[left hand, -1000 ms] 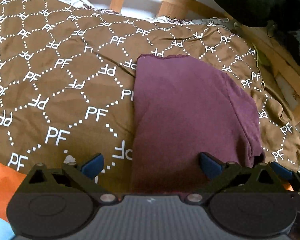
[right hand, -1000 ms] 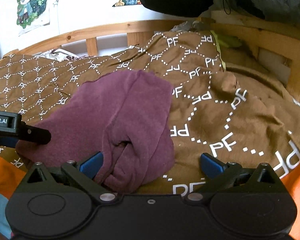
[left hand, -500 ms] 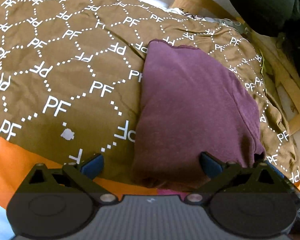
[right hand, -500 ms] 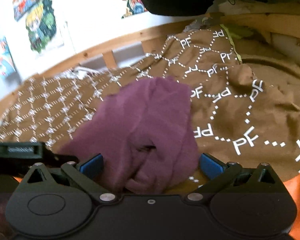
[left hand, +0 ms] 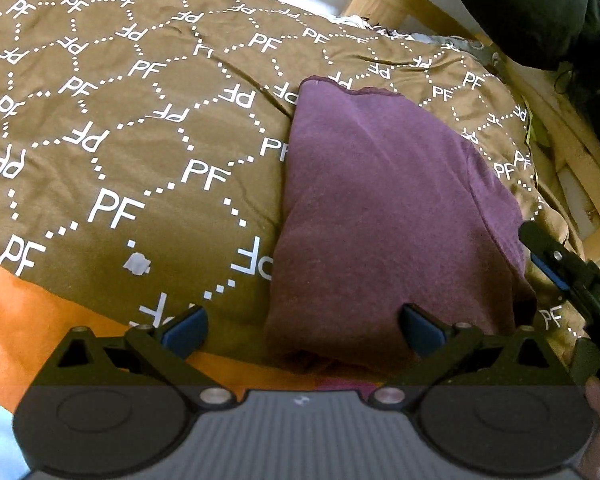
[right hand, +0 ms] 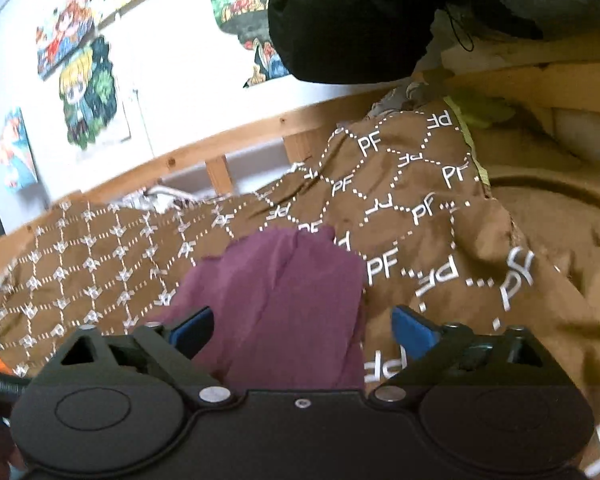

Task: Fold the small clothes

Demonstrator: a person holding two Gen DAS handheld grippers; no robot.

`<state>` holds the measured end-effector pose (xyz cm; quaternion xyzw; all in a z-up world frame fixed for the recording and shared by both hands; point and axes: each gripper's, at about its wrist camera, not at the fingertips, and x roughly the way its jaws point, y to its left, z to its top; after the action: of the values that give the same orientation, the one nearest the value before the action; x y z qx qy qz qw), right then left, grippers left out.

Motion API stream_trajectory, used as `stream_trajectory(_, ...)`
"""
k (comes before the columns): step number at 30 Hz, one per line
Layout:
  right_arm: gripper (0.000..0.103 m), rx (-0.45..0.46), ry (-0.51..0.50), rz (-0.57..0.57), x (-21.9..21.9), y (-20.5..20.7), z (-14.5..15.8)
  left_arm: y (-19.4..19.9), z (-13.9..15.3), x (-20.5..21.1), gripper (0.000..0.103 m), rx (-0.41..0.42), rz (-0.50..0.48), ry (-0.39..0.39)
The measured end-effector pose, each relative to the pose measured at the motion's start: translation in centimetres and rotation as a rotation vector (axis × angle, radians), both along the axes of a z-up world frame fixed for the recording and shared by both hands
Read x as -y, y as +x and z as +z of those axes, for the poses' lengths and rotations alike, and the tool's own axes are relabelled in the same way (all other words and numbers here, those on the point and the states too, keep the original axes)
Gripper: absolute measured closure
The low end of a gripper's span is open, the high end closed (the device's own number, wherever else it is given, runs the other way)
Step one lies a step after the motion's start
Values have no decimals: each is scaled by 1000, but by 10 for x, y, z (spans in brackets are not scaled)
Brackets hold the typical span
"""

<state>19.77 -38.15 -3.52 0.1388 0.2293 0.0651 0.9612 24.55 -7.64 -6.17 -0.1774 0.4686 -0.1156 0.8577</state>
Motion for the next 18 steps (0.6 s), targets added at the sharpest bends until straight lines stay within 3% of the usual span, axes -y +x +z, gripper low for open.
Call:
stream_trajectory(6,59,-13,-10,6,3,8,-11,-3,0,4,0,17,6,23)
stream_trajectory(9,75,-7,-43,-6,0,6,-13,-4,0,4,0,24,0,29)
stream_trajectory(15,75,79,-257,74,-28,-4,-8,-4,-1,5,0,26,-3,33)
stream_trajectory(18,75,84,-293,80,-32,-6,-8,-5,-1,6,0,32,-4,38)
